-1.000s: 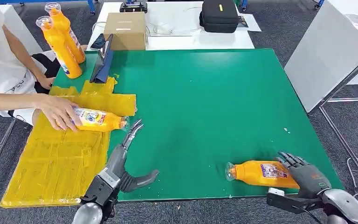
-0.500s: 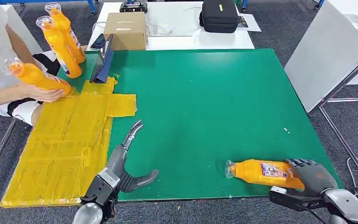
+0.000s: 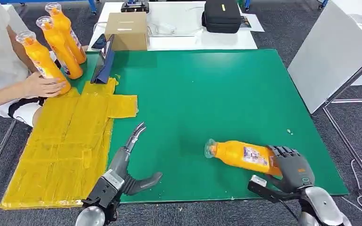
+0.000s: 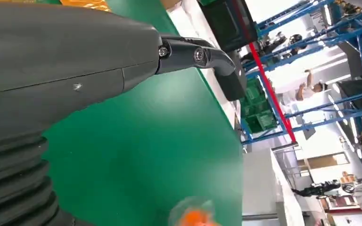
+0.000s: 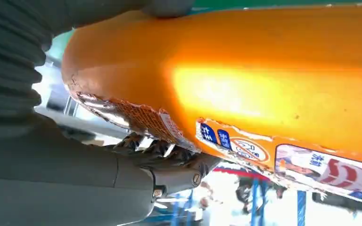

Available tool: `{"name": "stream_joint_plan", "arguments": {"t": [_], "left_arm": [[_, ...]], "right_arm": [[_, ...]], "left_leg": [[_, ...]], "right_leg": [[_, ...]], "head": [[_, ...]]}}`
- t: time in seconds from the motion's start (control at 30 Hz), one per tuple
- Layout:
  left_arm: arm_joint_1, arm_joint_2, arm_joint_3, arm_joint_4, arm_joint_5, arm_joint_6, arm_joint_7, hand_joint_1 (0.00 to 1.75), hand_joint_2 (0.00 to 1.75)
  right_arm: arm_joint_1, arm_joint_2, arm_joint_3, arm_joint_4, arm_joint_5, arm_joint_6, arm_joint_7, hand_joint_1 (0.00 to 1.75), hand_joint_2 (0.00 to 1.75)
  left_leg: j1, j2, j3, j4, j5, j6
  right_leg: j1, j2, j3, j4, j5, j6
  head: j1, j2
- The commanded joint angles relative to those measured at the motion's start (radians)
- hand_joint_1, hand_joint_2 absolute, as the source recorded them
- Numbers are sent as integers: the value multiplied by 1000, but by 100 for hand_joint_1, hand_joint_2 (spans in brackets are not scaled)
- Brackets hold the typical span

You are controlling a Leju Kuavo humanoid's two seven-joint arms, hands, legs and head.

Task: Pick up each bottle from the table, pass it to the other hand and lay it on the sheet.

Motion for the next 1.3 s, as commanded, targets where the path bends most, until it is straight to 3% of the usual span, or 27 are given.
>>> {"name": "stream_joint_plan", "arguments": {"t": [0.03, 0.13, 0.2, 0.3, 0.37, 0.47, 0.7, 0.87, 1.07, 1.13, 1.3], "left_arm": [[-11, 2, 3, 17, -3, -1, 6, 0, 175], [-12, 2, 3, 18, -3, -1, 6, 0, 175], [-26, 10, -13, 24, -9, 2, 6, 0, 175], [-55, 16, -24, 63, 11, 4, 14, 0, 175], [-75, 17, -33, 95, 21, 12, 20, 0, 175], [-99, 12, -43, 124, 53, 18, 17, 0, 175], [-161, 6, -65, 156, 152, -17, 35, 0, 175], [-229, 7, -102, 155, 209, -24, 40, 0, 175], [-232, 13, -112, 152, 218, -20, 45, 0, 175], [-247, 14, -126, 150, 221, -25, 41, 0, 175], [-287, 13, -148, 156, 246, -40, 49, 0, 175]], "right_arm": [[-40, 137, -47, 9, -6, -8, -7, 175, 175], [-37, 141, -57, 10, -13, -16, -8, 175, 175], [-48, 235, -93, -26, -135, -112, -106, 175, 175], [-56, 326, -97, -75, -375, -102, -202, 175, 175], [-68, 369, -91, -56, -432, -117, -212, 175, 175], [-97, 394, -57, 24, -582, -12, -237, 175, 175], [-165, 472, 78, 146, -723, 133, -302, 175, 175], [-242, 519, 244, 252, -751, 160, -293, 175, 175], [-253, 510, 263, 271, -761, 143, -298, 175, 175], [-274, 518, 305, 303, -748, 162, -300, 175, 175], [-321, 550, 431, 355, -617, 82, -338, 175, 175]], "left_leg": [[1, 1, 3, -1, -1, 0], [0, 2, 6, -1, -2, 0], [0, 2, 4, -1, -2, 0], [0, 3, 4, -1, -1, 0], [0, 3, 4, -1, -1, -1], [0, 2, 6, -2, -1, 0], [2, 4, 5, -2, 0, -1], [2, 5, 5, -1, 0, -1], [2, 2, 6, -2, 0, -1], [2, 1, 6, -2, 0, -1], [2, 2, 3, -1, 1, -1]], "right_leg": [[1, 0, 3, -1, 0, -2], [0, 1, 6, -2, -1, -2], [0, 1, 5, -2, -1, -2], [0, 2, 3, -1, 0, -3], [0, 2, 3, -1, 0, -3], [1, 0, 5, -2, 0, -3], [2, 2, 5, -2, 0, -2], [2, 3, 4, -1, 0, -3], [2, 0, 6, -2, -1, -3], [2, 0, 6, -2, -1, -2], [1, 1, 3, 0, 0, -2]], "head": [[0, 0], [0, 0], [0, 0], [1, 0], [0, 0], [0, 0], [0, 0], [0, 0], [0, 0], [0, 0], [1, 0]]}}
